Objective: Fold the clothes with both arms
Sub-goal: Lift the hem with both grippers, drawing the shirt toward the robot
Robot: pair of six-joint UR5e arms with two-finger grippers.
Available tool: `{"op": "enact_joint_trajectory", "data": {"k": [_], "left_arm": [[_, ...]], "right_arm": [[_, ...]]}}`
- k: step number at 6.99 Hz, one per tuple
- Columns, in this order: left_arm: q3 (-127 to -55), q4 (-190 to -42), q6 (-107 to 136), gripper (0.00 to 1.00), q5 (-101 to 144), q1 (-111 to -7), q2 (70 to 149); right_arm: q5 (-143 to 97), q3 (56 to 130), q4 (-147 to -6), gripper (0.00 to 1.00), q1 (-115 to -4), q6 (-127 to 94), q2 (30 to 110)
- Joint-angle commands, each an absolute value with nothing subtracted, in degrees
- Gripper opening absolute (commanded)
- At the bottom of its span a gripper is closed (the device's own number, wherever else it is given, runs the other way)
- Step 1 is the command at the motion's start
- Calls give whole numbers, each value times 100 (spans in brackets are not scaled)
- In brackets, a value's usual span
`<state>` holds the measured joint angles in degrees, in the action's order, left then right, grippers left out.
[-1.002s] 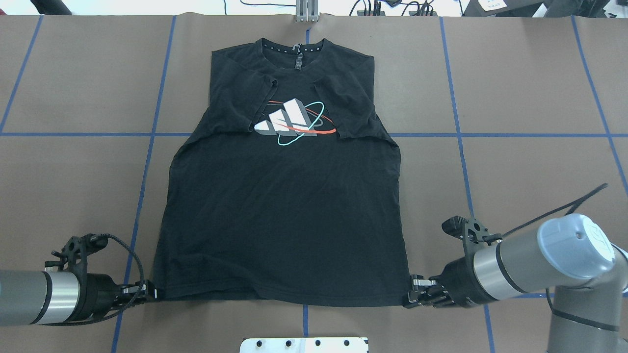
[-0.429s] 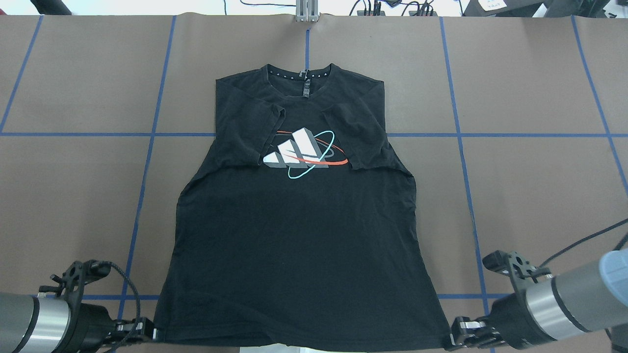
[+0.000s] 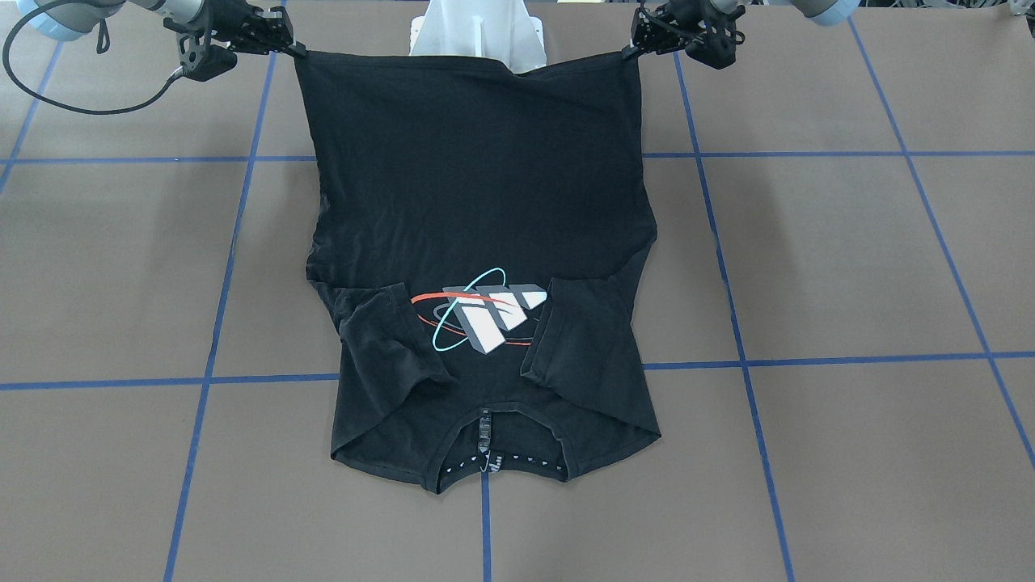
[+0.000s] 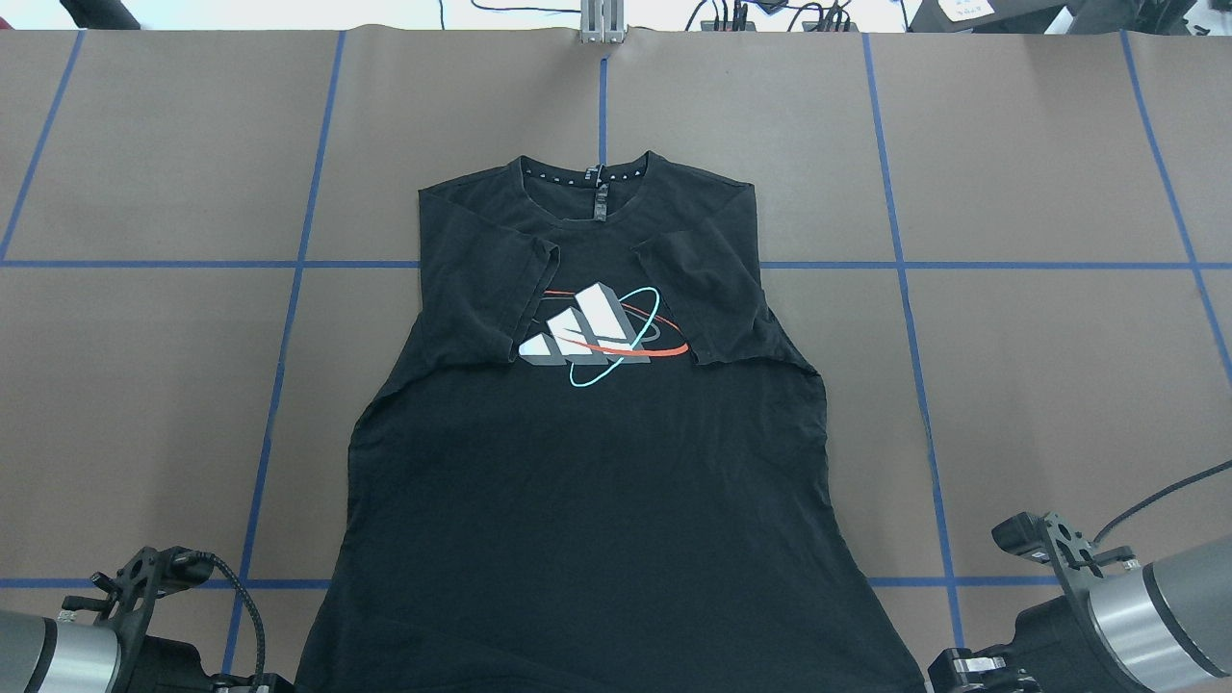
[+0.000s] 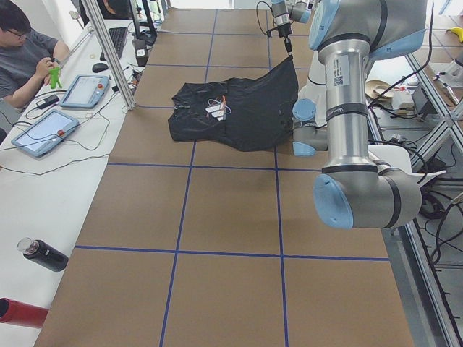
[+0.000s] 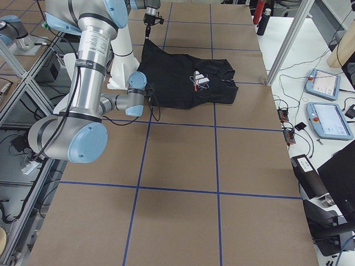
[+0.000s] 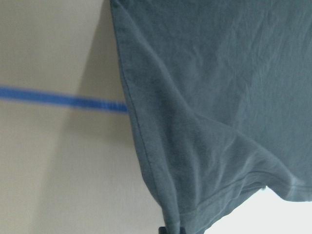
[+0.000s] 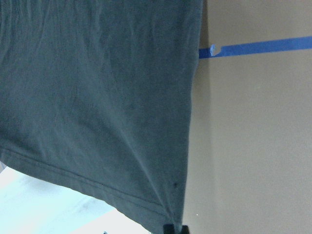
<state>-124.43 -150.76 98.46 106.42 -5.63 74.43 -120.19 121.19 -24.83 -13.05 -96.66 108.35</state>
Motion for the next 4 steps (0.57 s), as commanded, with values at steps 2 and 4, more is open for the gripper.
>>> {"op": "enact_joint_trajectory", "data": {"k": [2, 4], "left_arm": [[-12315, -15030, 9835, 0, 11213, -2085, 8073], [-11911, -15038, 9574, 0, 11758, -3002, 8419]], "right_arm": [[-12093, 11218, -2408, 0, -2193, -9607, 9516], [-12321, 10978, -2417, 0, -3080, -9589, 8976]]}}
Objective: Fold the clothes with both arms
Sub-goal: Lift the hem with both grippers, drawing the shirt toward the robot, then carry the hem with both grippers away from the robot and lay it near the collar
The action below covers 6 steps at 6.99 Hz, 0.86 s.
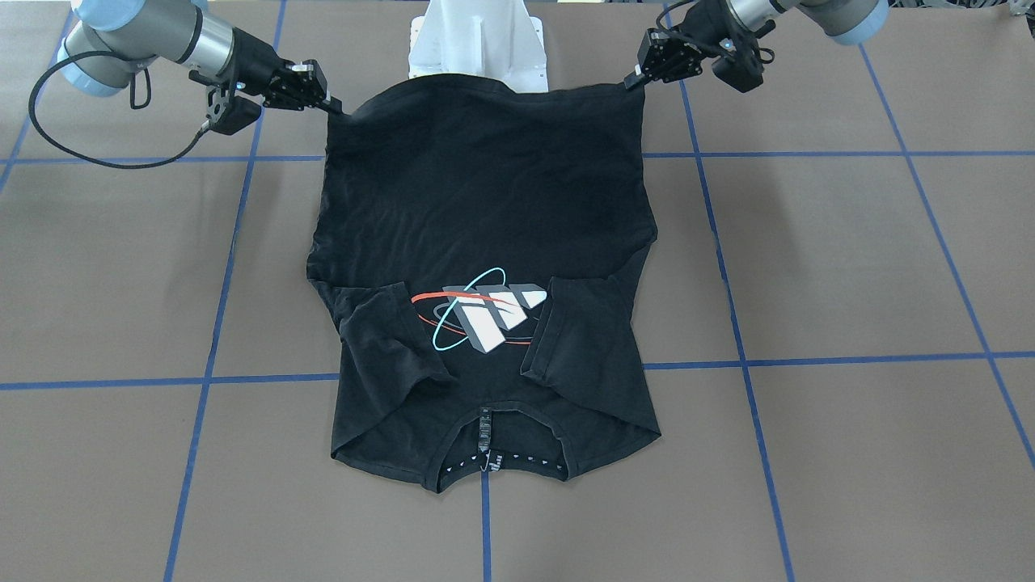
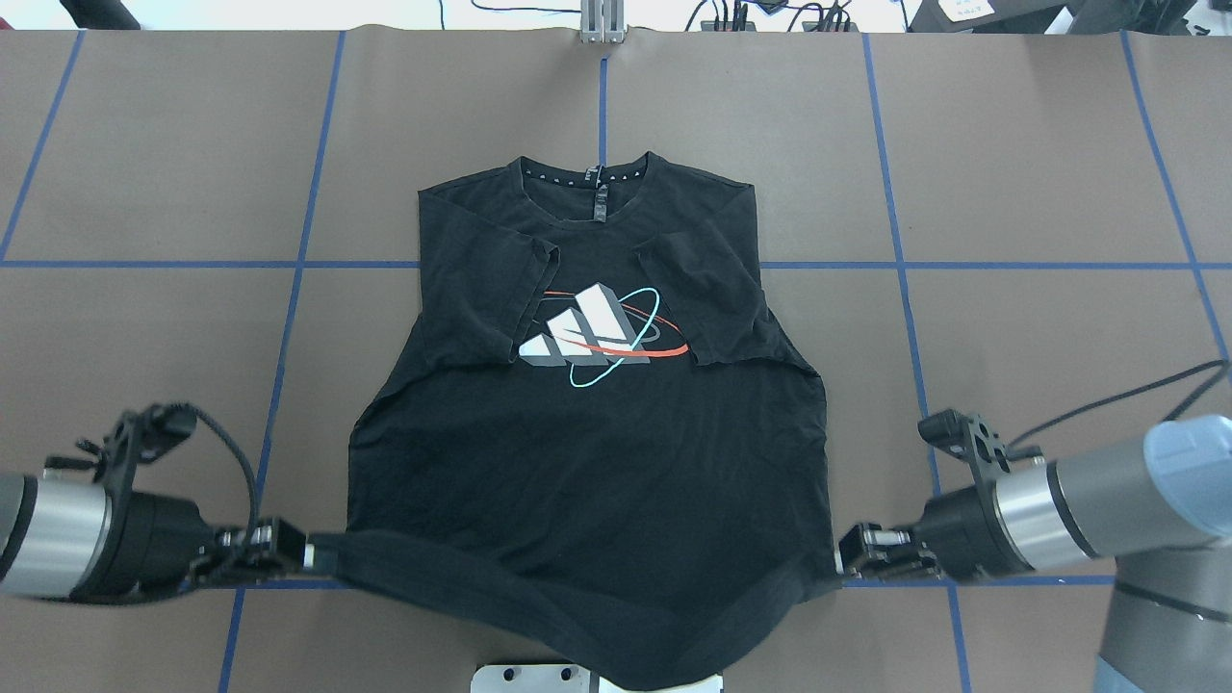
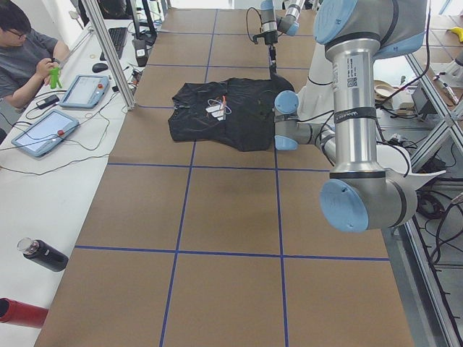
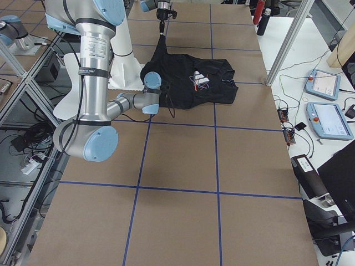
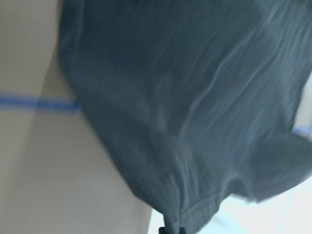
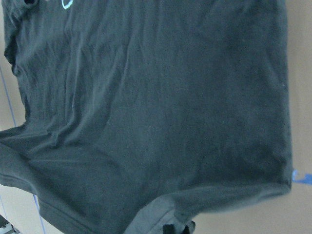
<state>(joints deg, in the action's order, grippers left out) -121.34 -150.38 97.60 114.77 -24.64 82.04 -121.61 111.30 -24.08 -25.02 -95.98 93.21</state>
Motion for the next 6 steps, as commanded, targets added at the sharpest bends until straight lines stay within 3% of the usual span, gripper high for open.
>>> {"op": "enact_joint_trajectory", "data": {"k": [1, 3, 6], "left_arm": [[-11900, -15021, 9441, 0, 11829, -3249, 8420], [-11865, -15012, 9431, 0, 12678, -4021, 8420], [-11655, -15012, 9431, 0, 12727, -4227, 8594]], "right_arm": [[-12644, 10847, -2400, 0, -3668, -9571, 8791], [-12744, 10679, -2399, 0, -4540, -9327, 8579], [-12718, 10074, -2399, 0, -5106, -9193, 8176]]}}
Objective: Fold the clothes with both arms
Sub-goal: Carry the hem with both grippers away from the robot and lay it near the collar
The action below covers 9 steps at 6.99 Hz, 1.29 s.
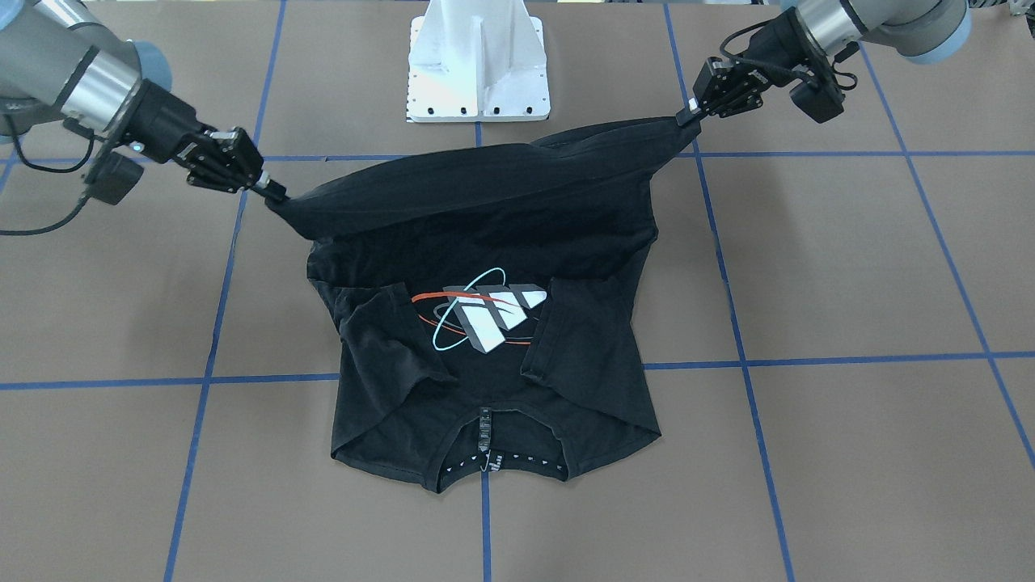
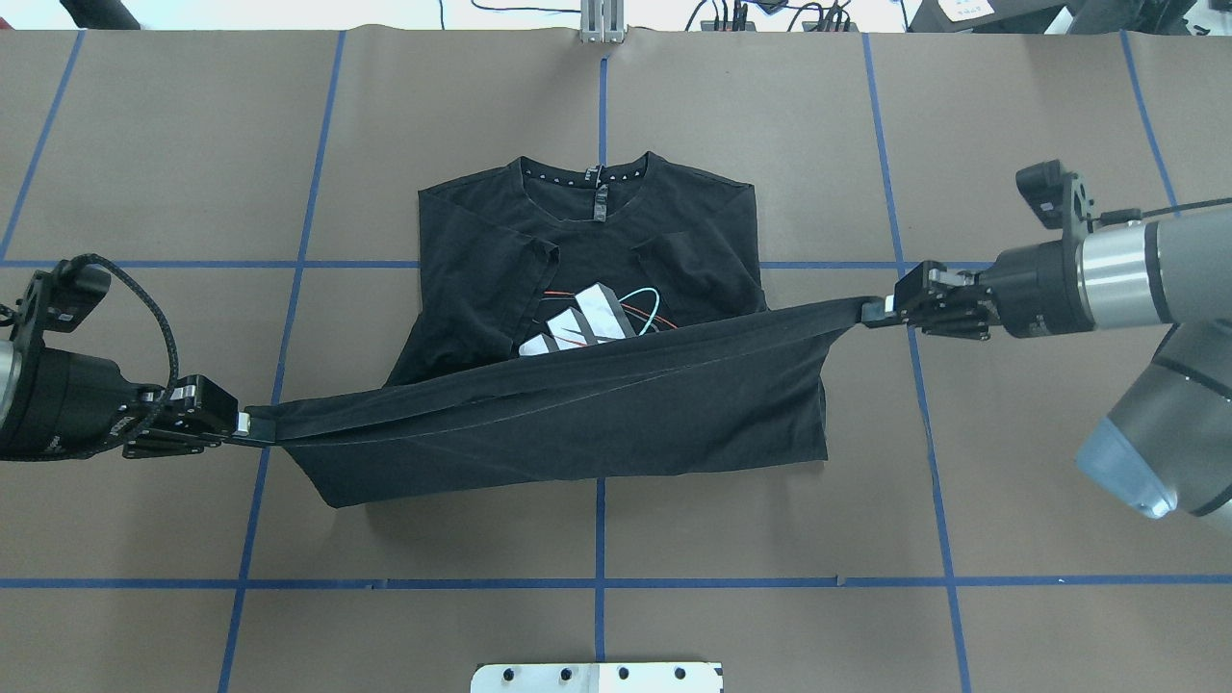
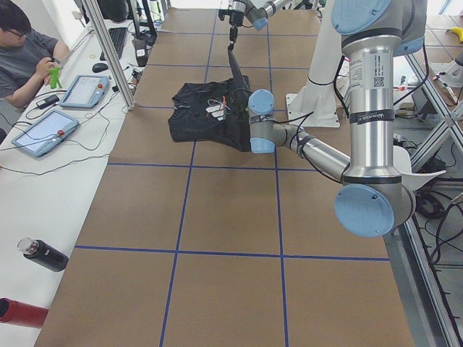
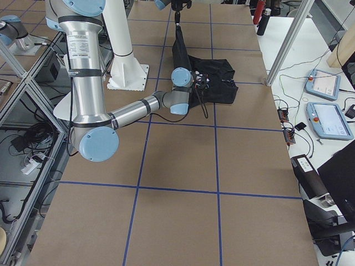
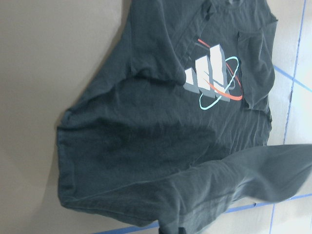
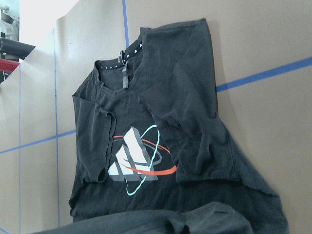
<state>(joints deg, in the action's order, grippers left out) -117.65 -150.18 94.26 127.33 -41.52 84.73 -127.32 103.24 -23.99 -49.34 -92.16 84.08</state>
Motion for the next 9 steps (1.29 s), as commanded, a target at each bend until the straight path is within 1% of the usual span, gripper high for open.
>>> {"op": "enact_joint_trajectory", "data": {"k": [1, 2, 4, 6, 8, 9], "left_arm": [[-11498, -15003, 9431, 0, 12735, -4480, 8726], [-11157, -14994, 9431, 0, 12727, -4770, 9032], [-10340, -14968, 9439, 0, 12718, -5175, 9796], [-9645, -14976, 9448, 0, 12307, -5203, 10334], [-9143, -14977, 9483, 0, 12016, -5203, 10721], [-8854, -14968, 9501, 0, 12006, -5194, 10949]], "right_arm": [[-12683, 9881, -2399, 0, -5106, -9193, 7948], [-12648, 9679, -2399, 0, -5124, -9193, 7737], [-12516, 9598, -2408, 0, -5150, -9202, 7568], [-12489, 9380, -2408, 0, -5290, -9194, 7488], [-12384, 8880, -2408, 0, -5300, -9193, 7104], [-12366, 8764, -2417, 0, -5309, -9193, 6997]]}}
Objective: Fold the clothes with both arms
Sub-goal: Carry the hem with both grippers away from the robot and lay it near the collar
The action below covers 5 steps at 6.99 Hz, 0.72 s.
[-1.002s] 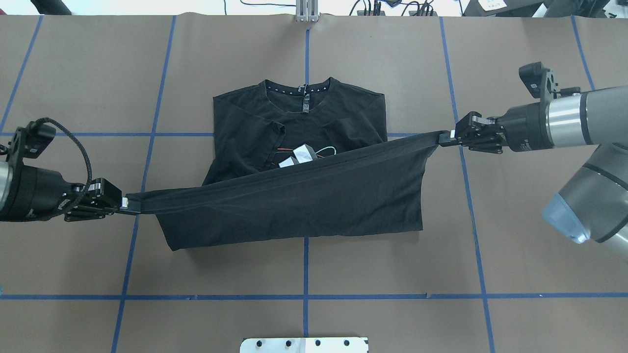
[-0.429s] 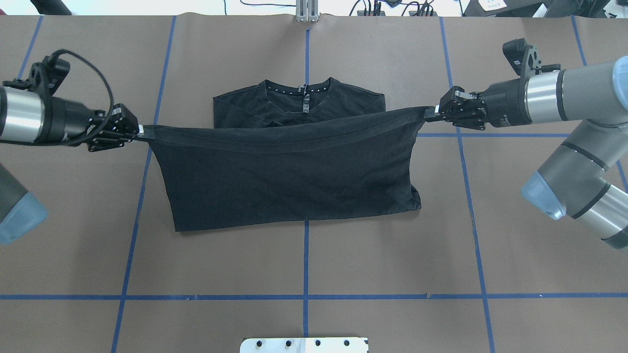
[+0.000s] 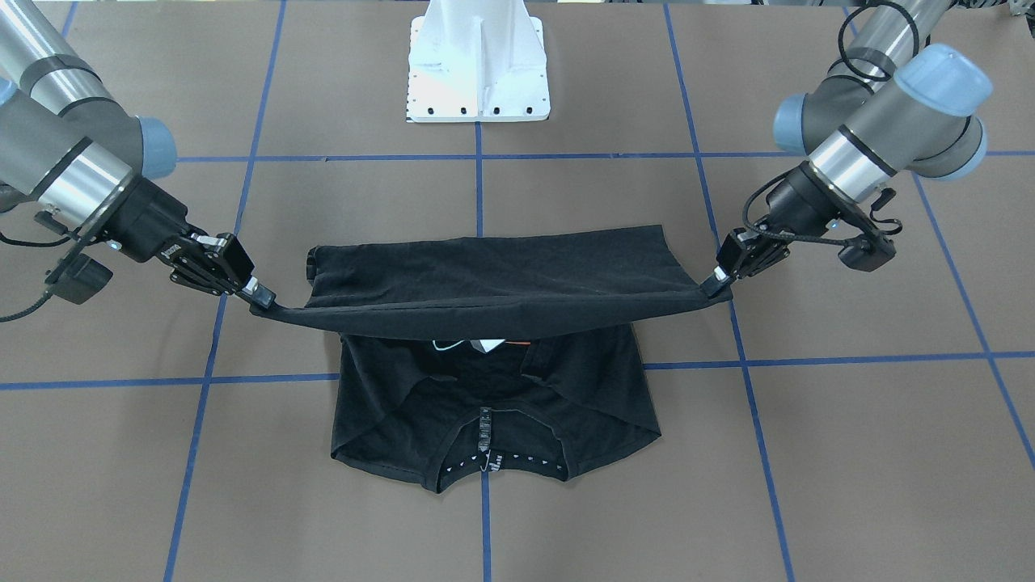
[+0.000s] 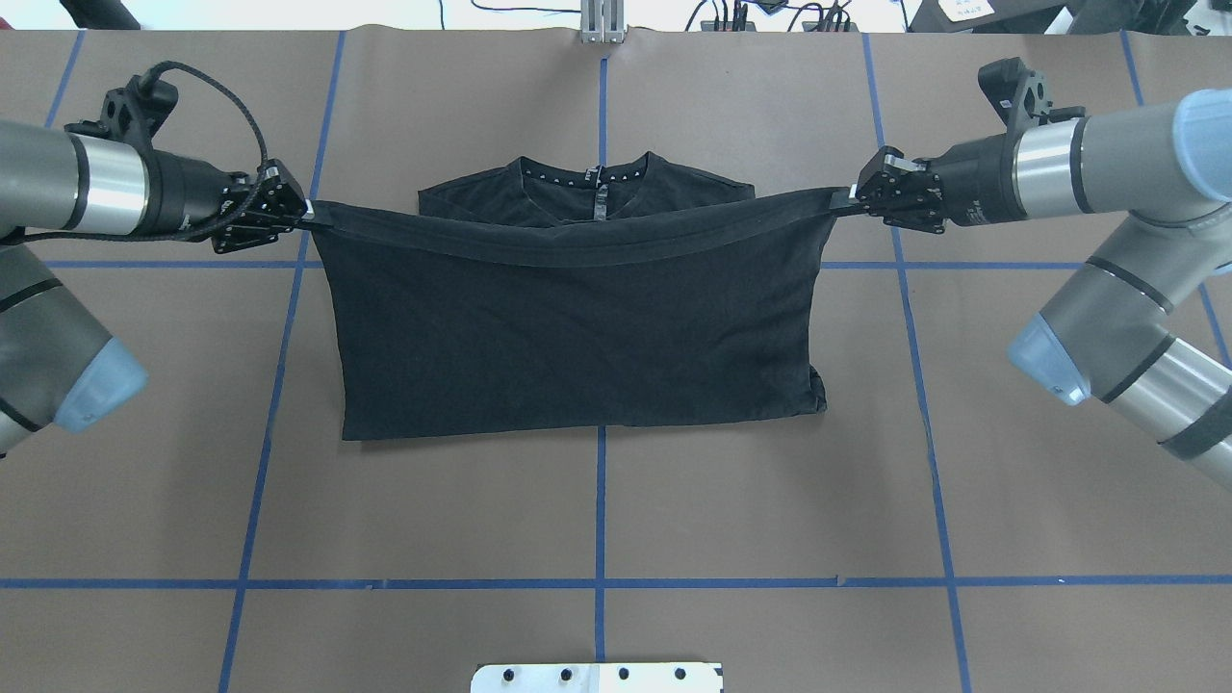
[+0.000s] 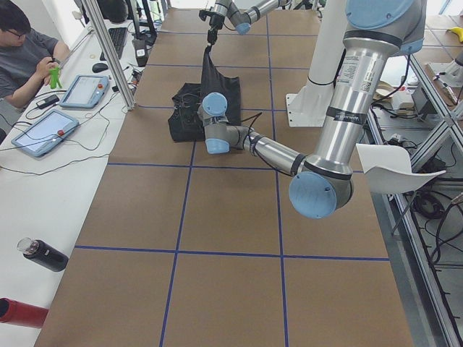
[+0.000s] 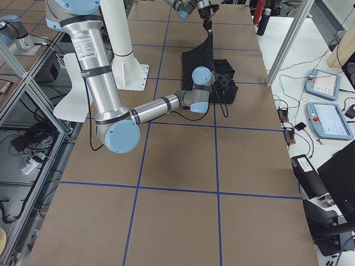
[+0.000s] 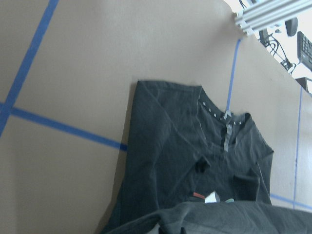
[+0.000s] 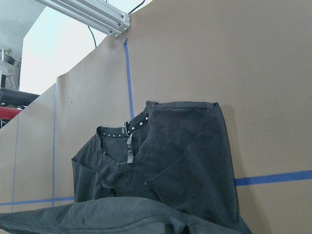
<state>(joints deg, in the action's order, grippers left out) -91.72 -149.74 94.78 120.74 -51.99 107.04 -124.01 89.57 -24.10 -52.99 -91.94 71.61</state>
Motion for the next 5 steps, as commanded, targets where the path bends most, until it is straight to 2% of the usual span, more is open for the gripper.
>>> {"op": "enact_joint_trajectory", "data": {"k": [1, 3, 5], "left_arm": [[-8563, -14968, 9501, 0, 11849, -5194, 11134], [-7966, -15047, 9483, 0, 11542, -5142, 11319], [-7849, -15047, 9501, 0, 11496, -5133, 11329]], "right_arm": [[-12314, 8641, -2417, 0, -5300, -9193, 6953], [-12269, 8150, -2408, 0, -5239, -9193, 6699], [-12226, 7990, -2417, 0, -5230, -9185, 6619]]}}
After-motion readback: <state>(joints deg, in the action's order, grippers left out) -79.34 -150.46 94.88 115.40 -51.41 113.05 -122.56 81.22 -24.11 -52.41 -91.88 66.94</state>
